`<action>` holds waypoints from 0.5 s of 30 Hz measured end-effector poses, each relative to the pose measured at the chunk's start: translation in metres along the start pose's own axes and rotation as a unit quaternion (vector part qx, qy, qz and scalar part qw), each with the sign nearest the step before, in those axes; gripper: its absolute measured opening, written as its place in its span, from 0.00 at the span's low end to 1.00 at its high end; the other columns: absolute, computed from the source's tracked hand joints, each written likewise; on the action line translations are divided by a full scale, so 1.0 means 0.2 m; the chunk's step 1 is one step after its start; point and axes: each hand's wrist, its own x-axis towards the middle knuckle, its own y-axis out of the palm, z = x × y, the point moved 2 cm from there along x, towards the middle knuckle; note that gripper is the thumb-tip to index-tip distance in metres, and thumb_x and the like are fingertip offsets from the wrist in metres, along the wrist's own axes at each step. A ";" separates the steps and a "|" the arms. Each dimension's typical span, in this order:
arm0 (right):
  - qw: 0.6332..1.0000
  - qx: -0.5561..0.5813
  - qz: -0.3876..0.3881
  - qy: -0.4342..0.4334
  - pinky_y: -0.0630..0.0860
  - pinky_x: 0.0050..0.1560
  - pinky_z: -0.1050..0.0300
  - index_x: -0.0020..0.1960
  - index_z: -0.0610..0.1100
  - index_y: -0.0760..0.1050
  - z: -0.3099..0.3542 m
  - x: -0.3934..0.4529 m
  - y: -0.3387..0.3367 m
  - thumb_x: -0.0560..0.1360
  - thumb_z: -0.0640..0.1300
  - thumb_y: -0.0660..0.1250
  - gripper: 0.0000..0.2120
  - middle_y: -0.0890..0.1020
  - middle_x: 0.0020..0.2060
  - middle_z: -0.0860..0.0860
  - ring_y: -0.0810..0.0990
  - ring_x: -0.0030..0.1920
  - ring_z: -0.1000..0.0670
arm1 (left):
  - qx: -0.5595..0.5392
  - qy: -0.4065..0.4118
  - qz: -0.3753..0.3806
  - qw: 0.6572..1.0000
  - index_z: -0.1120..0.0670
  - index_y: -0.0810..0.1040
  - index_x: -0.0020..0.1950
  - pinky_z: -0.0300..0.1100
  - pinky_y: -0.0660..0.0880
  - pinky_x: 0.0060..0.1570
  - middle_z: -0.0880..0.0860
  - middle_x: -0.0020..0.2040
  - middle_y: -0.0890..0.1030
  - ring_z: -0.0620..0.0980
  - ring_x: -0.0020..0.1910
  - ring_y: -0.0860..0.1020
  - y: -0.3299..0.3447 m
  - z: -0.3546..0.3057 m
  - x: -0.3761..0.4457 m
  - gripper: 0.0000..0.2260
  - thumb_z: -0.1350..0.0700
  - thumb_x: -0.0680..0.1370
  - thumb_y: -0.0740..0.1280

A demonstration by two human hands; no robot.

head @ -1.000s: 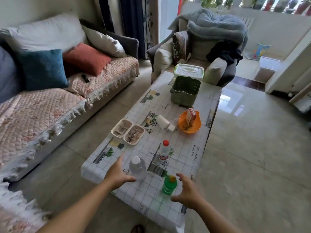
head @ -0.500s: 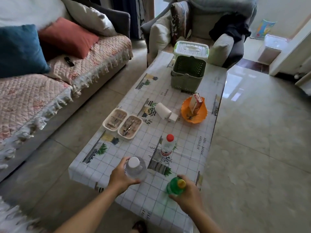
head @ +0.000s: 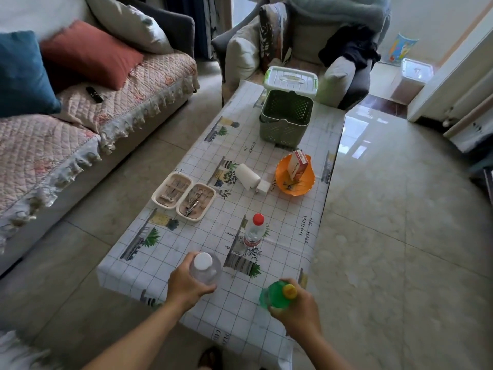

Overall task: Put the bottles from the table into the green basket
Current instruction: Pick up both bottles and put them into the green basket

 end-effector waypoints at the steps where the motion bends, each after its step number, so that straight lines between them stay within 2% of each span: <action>1: 1.000 -0.004 -0.004 -0.003 0.80 0.39 0.54 0.49 0.58 0.75 0.02 -0.02 -0.04 0.56 0.48 0.81 0.25 0.83 0.39 0.55 0.80 0.40 0.51 | 0.002 0.002 0.004 1.000 0.46 0.72 0.52 0.33 0.72 0.36 0.47 0.44 0.78 0.50 0.45 0.77 -0.02 -0.03 -0.02 0.29 0.57 0.57 0.83; 8: 1.000 -0.016 -0.006 -0.013 0.80 0.42 0.52 0.45 0.57 0.75 0.27 -0.18 -0.40 0.56 0.47 0.81 0.22 0.83 0.41 0.53 0.80 0.41 0.49 | 0.013 0.049 0.039 0.998 0.44 0.71 0.53 0.32 0.73 0.37 0.44 0.45 0.78 0.46 0.45 0.77 -0.23 -0.38 -0.19 0.30 0.51 0.57 0.82; 13: 0.998 -0.043 -0.005 -0.033 0.71 0.37 0.66 0.52 0.51 0.76 0.46 -0.30 -0.75 0.61 0.50 0.81 0.23 0.78 0.40 0.55 0.76 0.39 0.55 | 0.030 0.105 0.046 0.993 0.41 0.69 0.55 0.37 0.77 0.41 0.43 0.45 0.77 0.46 0.45 0.78 -0.37 -0.71 -0.30 0.31 0.49 0.58 0.81; 15: 0.997 -0.053 -0.008 -0.055 0.72 0.39 0.65 0.55 0.50 0.76 0.51 -0.33 -0.89 0.61 0.50 0.81 0.25 0.77 0.41 0.56 0.75 0.41 0.56 | 0.029 0.119 0.042 0.992 0.40 0.68 0.56 0.41 0.80 0.45 0.43 0.45 0.78 0.46 0.45 0.79 -0.41 -0.83 -0.34 0.33 0.47 0.57 0.81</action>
